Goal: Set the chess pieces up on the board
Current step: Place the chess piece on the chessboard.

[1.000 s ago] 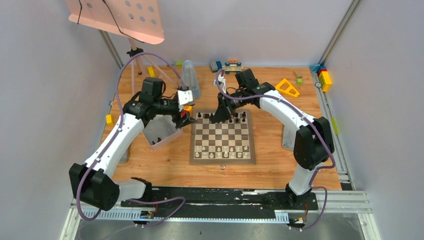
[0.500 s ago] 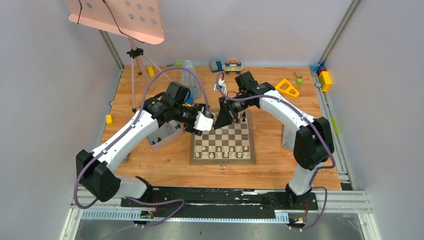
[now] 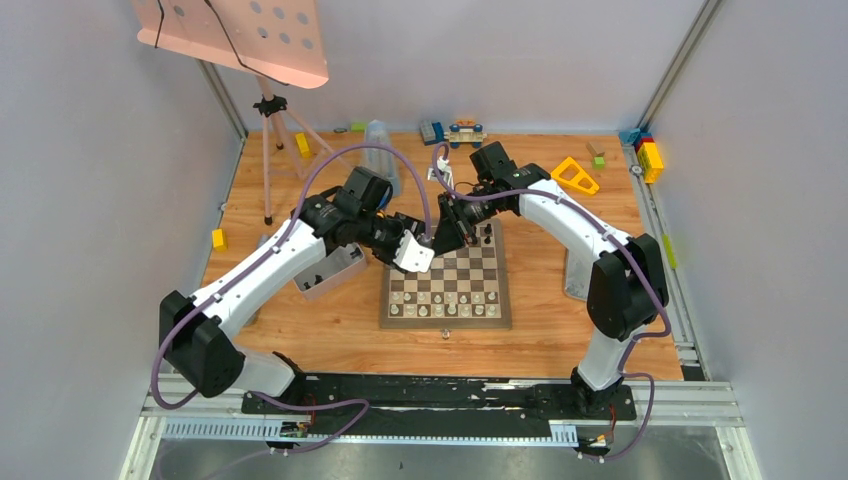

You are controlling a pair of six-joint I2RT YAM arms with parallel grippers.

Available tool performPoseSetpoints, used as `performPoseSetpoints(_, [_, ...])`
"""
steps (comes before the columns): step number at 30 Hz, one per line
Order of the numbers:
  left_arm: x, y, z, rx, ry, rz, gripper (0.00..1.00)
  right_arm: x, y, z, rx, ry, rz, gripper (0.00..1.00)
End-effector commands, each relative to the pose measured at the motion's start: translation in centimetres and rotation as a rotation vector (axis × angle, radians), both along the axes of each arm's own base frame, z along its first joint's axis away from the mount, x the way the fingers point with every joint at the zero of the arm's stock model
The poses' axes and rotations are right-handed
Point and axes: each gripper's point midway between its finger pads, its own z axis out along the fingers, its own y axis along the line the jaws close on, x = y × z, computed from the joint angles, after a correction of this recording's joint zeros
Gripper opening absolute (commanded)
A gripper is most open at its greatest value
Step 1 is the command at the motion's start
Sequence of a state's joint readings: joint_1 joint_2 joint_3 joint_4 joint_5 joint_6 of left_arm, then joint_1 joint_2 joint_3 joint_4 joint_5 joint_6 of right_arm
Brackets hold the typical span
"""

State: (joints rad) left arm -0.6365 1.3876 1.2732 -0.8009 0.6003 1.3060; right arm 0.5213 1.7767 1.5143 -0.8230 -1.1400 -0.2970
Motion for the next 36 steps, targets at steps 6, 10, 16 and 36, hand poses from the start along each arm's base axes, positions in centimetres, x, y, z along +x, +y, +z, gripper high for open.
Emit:
performPoseSetpoints(6, [0.4, -0.8, 1.2, 0.001, -0.055, -0.030, 0.50, 0.3, 0.5, 2.0, 0.064, -0.047, 0.025, 0.00])
performPoseSetpoints(10, [0.4, -0.7, 1.0, 0.012, -0.059, -0.028, 0.40, 0.4, 0.6, 1.7, 0.061, -0.039, 0.027, 0.00])
performPoseSetpoints(16, [0.1, -0.7, 0.5, 0.016, -0.043, -0.025, 0.26, 0.8, 0.6, 1.6, 0.054, -0.043, 0.019, 0.00])
performPoseSetpoints(36, [-1.1, -4.2, 1.9, -0.348, 0.516, 0.397, 0.08, 6.1, -4.4, 6.4, 0.081, -0.262, -0.281, 0.70])
